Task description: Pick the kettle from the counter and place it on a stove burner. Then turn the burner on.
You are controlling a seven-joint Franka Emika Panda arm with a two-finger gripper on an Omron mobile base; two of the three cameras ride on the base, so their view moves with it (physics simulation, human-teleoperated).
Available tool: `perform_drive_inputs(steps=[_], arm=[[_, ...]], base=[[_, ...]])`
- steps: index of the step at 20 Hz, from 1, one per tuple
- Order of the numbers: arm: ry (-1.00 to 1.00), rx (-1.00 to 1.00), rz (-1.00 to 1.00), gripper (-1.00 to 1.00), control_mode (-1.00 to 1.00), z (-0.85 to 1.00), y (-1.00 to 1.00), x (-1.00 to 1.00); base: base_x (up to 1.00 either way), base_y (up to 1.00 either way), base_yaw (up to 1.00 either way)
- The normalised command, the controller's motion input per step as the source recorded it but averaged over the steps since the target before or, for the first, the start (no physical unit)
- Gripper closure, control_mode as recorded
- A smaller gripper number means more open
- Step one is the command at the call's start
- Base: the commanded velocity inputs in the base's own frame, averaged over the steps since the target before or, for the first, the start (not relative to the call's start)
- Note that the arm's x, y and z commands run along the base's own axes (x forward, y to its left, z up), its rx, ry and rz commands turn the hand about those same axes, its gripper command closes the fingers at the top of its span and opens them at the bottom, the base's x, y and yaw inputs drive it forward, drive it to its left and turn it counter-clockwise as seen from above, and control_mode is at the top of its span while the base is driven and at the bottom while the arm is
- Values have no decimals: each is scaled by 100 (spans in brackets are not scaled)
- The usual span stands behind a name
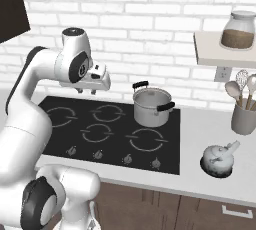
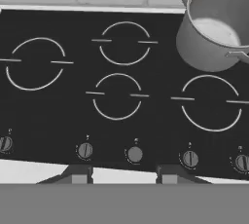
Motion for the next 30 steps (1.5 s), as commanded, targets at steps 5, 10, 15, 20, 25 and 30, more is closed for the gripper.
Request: perform_drive_inputs(steps=[5, 10, 15, 20, 25, 30], arm=[[-12, 12, -9, -100, -100, 0, -60, -25], [-18, 22, -25, -100, -100, 0, -100, -43], [-11, 11, -34, -100, -100, 2, -100, -26], [-6, 8, -31, -100, -100, 11, -100, -19], [-1, 7, -27, -100, -100, 8, -100, -1], [0, 1, -27, -100, -100, 0, -100, 0]], base=[[0, 0, 0], [0, 0, 0], [0, 0, 0], [0, 0, 0], [0, 0, 0], [0, 0, 0]])
